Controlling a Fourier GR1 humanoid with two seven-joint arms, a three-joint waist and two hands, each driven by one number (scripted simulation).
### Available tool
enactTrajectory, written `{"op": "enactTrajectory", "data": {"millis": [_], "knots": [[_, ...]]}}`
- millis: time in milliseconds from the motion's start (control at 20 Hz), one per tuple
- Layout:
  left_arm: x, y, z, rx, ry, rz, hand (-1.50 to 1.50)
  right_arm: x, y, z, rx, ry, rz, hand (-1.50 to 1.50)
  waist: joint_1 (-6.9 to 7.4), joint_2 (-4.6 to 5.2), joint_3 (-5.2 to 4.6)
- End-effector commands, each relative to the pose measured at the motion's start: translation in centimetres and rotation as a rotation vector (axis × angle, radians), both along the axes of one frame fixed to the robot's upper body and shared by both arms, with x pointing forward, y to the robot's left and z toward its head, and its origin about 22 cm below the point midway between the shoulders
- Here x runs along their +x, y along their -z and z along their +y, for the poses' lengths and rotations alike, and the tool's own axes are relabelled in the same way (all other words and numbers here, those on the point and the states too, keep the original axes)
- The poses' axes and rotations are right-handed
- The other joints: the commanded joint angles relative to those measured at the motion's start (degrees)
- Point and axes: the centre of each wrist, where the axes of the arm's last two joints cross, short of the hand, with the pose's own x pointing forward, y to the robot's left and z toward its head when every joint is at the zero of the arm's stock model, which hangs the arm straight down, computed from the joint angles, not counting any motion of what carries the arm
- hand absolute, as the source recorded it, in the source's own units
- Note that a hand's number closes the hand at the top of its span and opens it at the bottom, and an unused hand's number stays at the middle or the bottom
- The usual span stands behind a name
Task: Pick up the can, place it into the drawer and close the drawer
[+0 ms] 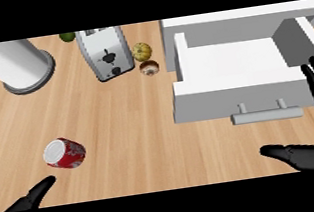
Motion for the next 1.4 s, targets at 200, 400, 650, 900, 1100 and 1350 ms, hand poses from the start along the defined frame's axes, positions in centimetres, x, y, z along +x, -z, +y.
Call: {"op": "enactTrajectory", "data": {"millis": [200,400,650,900,1100,1350], "knots": [[-1.1,-3.0,0.1,-0.047,-0.071,0.031,-1.5,-0.5,-0.3,-1.8,0.008,0.015,0.017,-1.5,-0.69,-0.02,0.01],[-0.8,-1.3,-1.5,-0.033,-0.076,0.05,-1.5,-0.8,0.2,-1.7,0.0,0.006,0.025,-1.5,-0.67,-0.03,0.0],[0.3,1.2,-1.5,-0.055,-0.063,0.08,-1.5,-1.1,1.2,-2.0,0.01,0.03,0.031,-1.5,-0.66,-0.03,-0.01],[1.4,4.6,-1.6,-0.088,-0.078,0.131,-1.5,-1.0,0.3,-3.3,0.008,0.019,0.031,-1.5,-0.66,-0.04,-0.03],[2.1,6.9,-2.3,-0.059,-0.088,0.15,-1.5,-0.5,-0.2,-1.9,-0.004,0.044,0.024,-1.5,-0.54,-0.01,-0.04],[3.3,9.7,-4.1,-0.094,-0.098,0.189,-1.5,-2.0,-0.6,-2.0,-0.015,0.029,0.006,-1.5,-0.76,-0.01,-0.04]]}}
